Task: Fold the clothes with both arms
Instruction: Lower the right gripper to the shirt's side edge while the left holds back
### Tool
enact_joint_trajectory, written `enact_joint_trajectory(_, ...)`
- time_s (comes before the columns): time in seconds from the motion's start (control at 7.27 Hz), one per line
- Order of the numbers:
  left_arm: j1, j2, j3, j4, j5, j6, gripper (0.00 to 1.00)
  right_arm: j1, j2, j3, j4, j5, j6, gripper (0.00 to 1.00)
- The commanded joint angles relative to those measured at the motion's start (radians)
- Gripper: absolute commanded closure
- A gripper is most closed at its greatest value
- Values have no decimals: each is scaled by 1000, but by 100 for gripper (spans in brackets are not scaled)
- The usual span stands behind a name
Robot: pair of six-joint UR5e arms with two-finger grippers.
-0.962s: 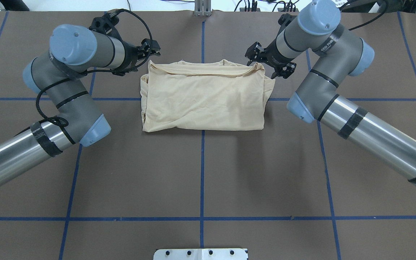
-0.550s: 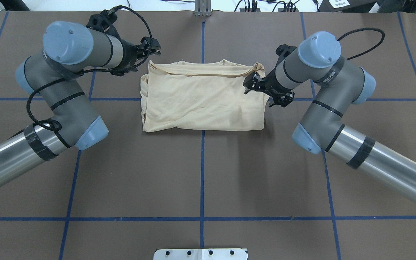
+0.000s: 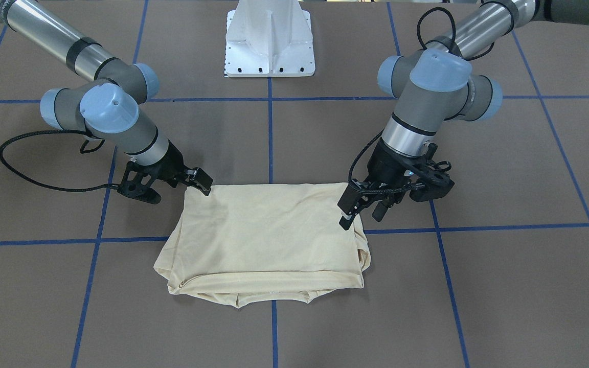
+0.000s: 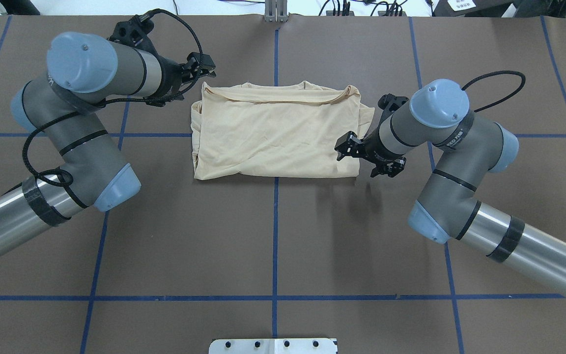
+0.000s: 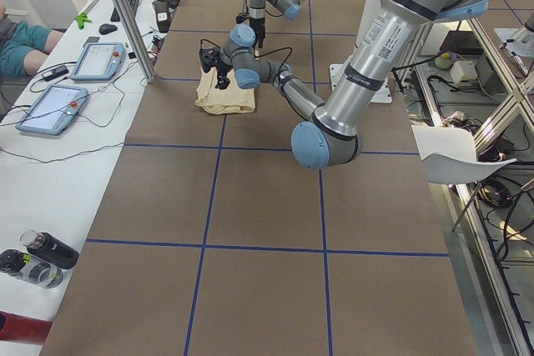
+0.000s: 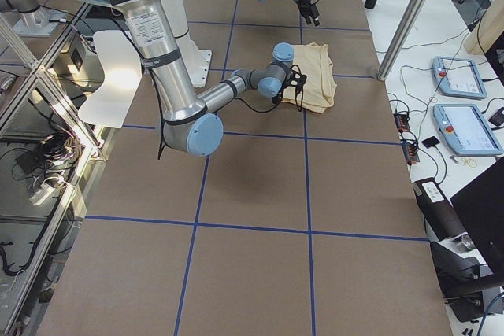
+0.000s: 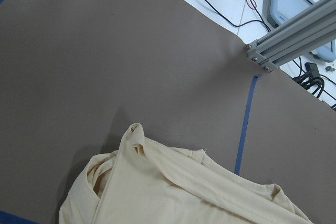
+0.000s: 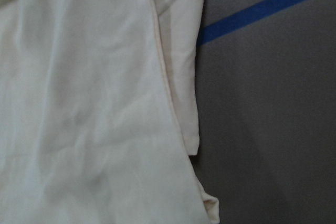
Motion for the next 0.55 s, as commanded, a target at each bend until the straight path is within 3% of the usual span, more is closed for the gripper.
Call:
enact_joint_trajectory(0.0,3,1,0,0,1,0,0,-8,4,-8,-2,-4,0,2)
enact_joint_trajectory(0.41,3,15,-2,0,5,0,0,4,18,-10,-25,-32,-11,3)
